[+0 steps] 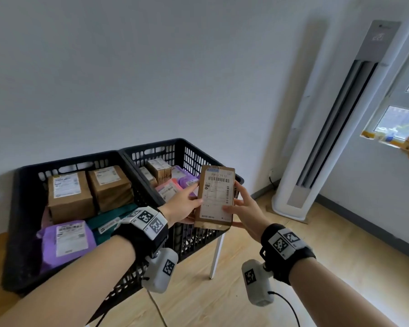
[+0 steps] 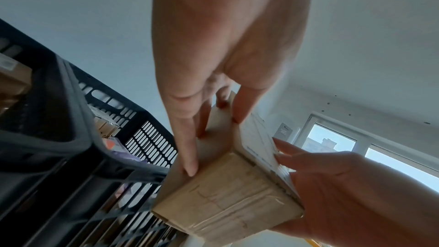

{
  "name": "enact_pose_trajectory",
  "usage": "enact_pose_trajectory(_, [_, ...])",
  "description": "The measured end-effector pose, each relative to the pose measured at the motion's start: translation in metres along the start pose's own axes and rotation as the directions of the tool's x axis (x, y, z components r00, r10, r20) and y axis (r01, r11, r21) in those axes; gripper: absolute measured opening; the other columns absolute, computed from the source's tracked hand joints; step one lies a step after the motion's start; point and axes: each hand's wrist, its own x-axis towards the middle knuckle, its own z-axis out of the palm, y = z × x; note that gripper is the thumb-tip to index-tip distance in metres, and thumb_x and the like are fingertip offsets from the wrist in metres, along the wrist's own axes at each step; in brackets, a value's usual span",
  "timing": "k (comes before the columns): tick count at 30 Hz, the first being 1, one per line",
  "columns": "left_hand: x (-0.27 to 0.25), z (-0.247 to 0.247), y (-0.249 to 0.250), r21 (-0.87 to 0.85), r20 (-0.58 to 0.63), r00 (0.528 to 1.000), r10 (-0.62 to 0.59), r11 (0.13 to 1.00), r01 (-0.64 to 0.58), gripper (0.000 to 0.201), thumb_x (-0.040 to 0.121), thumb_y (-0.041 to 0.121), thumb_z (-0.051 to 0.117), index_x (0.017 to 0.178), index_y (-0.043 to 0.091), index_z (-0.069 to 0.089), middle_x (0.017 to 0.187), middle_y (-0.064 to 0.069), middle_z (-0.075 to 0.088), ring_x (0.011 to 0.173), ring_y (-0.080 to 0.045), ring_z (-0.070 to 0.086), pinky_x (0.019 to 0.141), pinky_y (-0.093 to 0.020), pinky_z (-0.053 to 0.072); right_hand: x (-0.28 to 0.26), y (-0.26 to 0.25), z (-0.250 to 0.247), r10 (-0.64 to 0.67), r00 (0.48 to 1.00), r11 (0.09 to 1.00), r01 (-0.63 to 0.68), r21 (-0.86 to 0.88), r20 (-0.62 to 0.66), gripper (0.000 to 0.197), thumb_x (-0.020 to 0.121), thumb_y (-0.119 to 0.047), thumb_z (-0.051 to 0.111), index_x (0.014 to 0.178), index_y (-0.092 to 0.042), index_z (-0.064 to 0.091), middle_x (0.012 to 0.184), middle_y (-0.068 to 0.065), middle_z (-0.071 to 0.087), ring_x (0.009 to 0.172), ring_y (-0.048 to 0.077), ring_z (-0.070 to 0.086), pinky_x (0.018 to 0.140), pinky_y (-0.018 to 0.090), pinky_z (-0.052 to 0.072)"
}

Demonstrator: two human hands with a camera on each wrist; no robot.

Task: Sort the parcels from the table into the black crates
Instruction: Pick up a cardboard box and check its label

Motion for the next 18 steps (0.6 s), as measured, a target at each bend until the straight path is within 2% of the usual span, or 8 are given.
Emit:
enact_pose_trajectory(3, [0.037,-0.003,0.007,-0.022,-0.034,0.999,-0.023,1.0,0.022,0.047,0.101,0.011,0.039,0.141,0.034,0.035,0.11,-0.002,0.063,0.104,-0.022,0.062,0.079,-0.038,0.058,0.039,-0.012,-0.012,-0.005,1.0,1.0,0.005,-0.009,0.012,0.078,0.087,0.006,0.057,0.144,-0.038,0.028,0.116,0.007,0.061,0.098,0.018,0.064,0.063,0.035,0.057])
enact_pose_trajectory(5, [0.055,-0.004,0.013,-0.032,-0.041,0.999,-0.03,0.999,0.029,0.051,0.101,0.011,0.038,0.144,0.036,0.029,0.117,-0.005,0.063,0.105,-0.024,0.063,0.078,-0.036,0.058,0.062,-0.02,-0.019,-0.002,1.0,1.0,0.003,-0.025,0.02,0.078,0.088,0.006,0.056,0.145,-0.038,0.027,0.115,0.006,0.062,0.098,0.018,0.064,0.063,0.035,0.057])
enact_pose_trajectory(7, [0.071,-0.006,0.02,-0.009,-0.048,0.999,-0.007,1.0,0.007,0.052,0.101,0.01,0.037,0.145,0.035,0.027,0.124,-0.005,0.061,0.109,-0.025,0.061,0.083,-0.035,0.057,0.084,-0.029,-0.026,-0.004,0.999,0.999,0.006,-0.035,0.045,0.076,0.089,0.005,0.055,0.145,-0.038,0.027,0.113,0.006,0.063,0.098,0.018,0.064,0.063,0.035,0.056])
enact_pose_trajectory(9, [0.088,-0.01,0.024,0.005,-0.075,0.997,0.008,1.0,-0.008,0.051,0.101,0.009,0.037,0.145,0.035,0.028,0.124,-0.002,0.06,0.11,-0.023,0.061,0.091,-0.039,0.053,0.107,-0.038,-0.033,0.0,0.996,0.998,0.006,-0.064,0.086,0.073,0.091,0.004,0.053,0.145,-0.038,0.028,0.112,0.005,0.064,0.099,0.019,0.063,0.067,0.038,0.056])
enact_pose_trajectory(12, [0.113,-0.017,0.024,-0.031,-0.121,0.992,-0.036,0.999,0.032,0.049,0.102,0.01,0.038,0.143,0.036,0.032,0.124,-0.005,0.062,0.106,-0.022,0.063,0.079,-0.035,0.058,0.14,-0.051,-0.041,0.026,0.986,0.993,-0.008,-0.115,0.164,0.069,0.092,0.003,0.05,0.144,-0.038,0.03,0.113,0.006,0.065,0.104,0.022,0.062,0.076,0.044,0.056])
enact_pose_trajectory(13, [0.121,-0.019,0.024,-0.048,-0.14,0.989,-0.049,0.998,0.042,0.048,0.102,0.01,0.038,0.142,0.035,0.033,0.124,-0.007,0.062,0.107,-0.022,0.063,0.077,-0.034,0.058,0.152,-0.055,-0.042,0.032,0.981,0.99,-0.004,-0.142,0.191,0.067,0.093,0.003,0.049,0.143,-0.038,0.032,0.114,0.006,0.065,0.105,0.022,0.062,0.076,0.043,0.055])
enact_pose_trajectory(16, [0.148,-0.027,0.027,-0.075,-0.201,0.975,-0.092,0.994,0.079,0.047,0.101,0.011,0.041,0.14,0.037,0.038,0.121,-0.004,0.063,0.104,-0.022,0.065,0.083,-0.044,0.057,0.189,-0.067,-0.047,0.033,0.963,0.981,0.02,-0.193,0.266,0.064,0.093,0.003,0.047,0.141,-0.038,0.034,0.114,0.004,0.065,0.102,0.02,0.062,0.067,0.034,0.053])
enact_pose_trajectory(18, [0.166,-0.032,0.031,-0.118,-0.237,0.963,-0.129,0.988,0.104,0.047,0.1,0.013,0.042,0.138,0.039,0.039,0.119,-0.002,0.065,0.097,-0.018,0.067,0.077,-0.04,0.059,0.215,-0.075,-0.049,0.036,0.951,0.978,0.029,-0.206,0.307,0.064,0.093,0.003,0.047,0.141,-0.037,0.034,0.117,0.005,0.064,0.103,0.021,0.063,0.064,0.033,0.053])
